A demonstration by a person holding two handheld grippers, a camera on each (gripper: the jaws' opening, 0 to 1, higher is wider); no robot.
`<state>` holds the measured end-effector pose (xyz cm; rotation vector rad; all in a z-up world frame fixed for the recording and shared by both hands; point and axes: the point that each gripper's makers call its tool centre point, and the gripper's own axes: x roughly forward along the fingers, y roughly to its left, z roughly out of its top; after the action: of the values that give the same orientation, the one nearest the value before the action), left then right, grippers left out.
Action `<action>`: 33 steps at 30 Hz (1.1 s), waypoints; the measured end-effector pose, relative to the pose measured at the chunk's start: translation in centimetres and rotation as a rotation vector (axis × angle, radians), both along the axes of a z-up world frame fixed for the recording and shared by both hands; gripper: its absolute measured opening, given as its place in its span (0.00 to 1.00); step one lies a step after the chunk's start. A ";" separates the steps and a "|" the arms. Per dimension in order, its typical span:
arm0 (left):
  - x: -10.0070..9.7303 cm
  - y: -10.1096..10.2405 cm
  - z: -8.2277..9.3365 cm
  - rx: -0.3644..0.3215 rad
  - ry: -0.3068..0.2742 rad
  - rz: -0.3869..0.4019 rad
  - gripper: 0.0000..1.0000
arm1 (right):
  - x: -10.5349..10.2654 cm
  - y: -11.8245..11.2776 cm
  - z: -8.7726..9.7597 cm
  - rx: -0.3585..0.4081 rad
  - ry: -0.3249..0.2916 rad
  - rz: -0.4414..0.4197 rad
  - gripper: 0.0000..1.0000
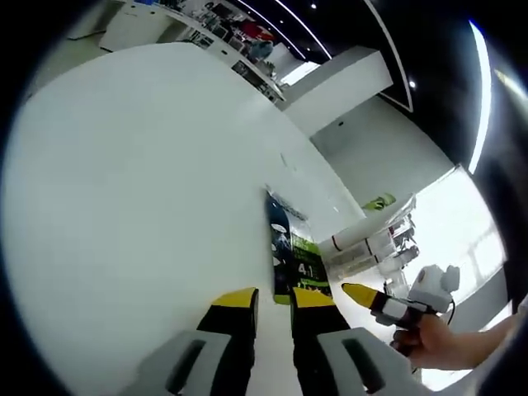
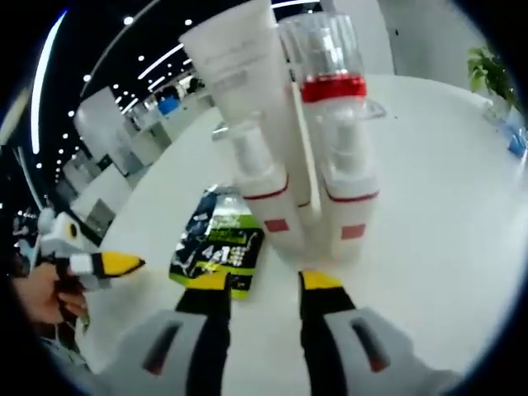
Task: Arrange the skincare products in the storage area until every visible bottle or jar stands upright without overlapping.
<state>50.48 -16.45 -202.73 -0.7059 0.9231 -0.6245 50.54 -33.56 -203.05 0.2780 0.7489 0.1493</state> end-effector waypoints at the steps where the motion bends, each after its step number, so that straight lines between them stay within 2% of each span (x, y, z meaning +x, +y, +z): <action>1: -0.1 0.1 0.1 0.000 -0.006 0.001 0.17 | -0.2 0.1 0.1 0.017 -0.006 0.004 0.32; 3: -0.3 0.5 0.3 0.008 -0.017 0.008 0.19 | -0.4 1.4 0.5 0.093 -0.022 0.030 0.35; 5: -0.5 1.0 0.5 0.022 -0.030 0.017 0.22 | -0.8 1.7 0.7 0.068 -0.035 0.066 0.36; 9: -1.1 2.1 0.4 0.068 -0.048 0.026 0.23 | -1.4 2.9 1.6 0.103 -0.067 0.106 0.38; 10: -1.2 2.3 0.5 0.079 -0.057 0.028 0.24 | -1.6 3.8 2.1 0.145 -0.089 0.140 0.38; 12: -1.5 2.6 0.9 0.083 -0.071 0.038 0.27 | -2.1 4.5 2.4 0.153 -0.109 0.187 0.36; 13: -1.7 2.8 1.2 0.081 -0.078 0.042 0.28 | -2.5 5.2 2.8 0.180 -0.118 0.213 0.36; 15: -2.0 3.0 1.6 0.081 -0.094 0.043 0.30 | -3.0 5.6 3.1 0.206 -0.117 0.221 0.36; 17: -2.6 3.5 2.1 0.096 -0.120 0.027 0.31 | -3.9 6.4 3.9 0.263 -0.130 0.253 0.36; 19: -3.1 4.5 2.6 0.120 -0.155 0.020 0.34 | -4.5 6.9 5.0 0.304 -0.171 0.284 0.38; 21: -3.5 5.6 2.9 0.127 -0.171 0.022 0.35 | -5.3 7.0 5.4 0.326 -0.178 0.299 0.42; 23: -3.7 6.6 3.1 0.158 -0.196 0.018 0.36 | -5.9 7.0 6.1 0.351 -0.191 0.302 0.48; 27: -4.2 9.0 3.4 0.234 -0.257 -0.006 0.34 | -7.0 6.9 7.1 0.386 -0.203 0.307 0.51; 29: -4.7 10.5 3.5 0.308 -0.291 -0.056 0.34 | -7.6 6.5 7.6 0.397 -0.212 0.299 0.51; 30: -4.8 10.8 3.5 0.319 -0.294 -0.063 0.34 | -7.7 6.4 7.6 0.399 -0.211 0.296 0.51; 33: -4.9 13.4 3.5 0.406 -0.296 -0.113 0.34 | -8.7 5.7 8.0 0.392 -0.223 0.285 0.51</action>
<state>45.55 -3.02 -199.24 -0.1923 0.7837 -0.5984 41.81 -27.90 -195.08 0.5170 0.5295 0.5914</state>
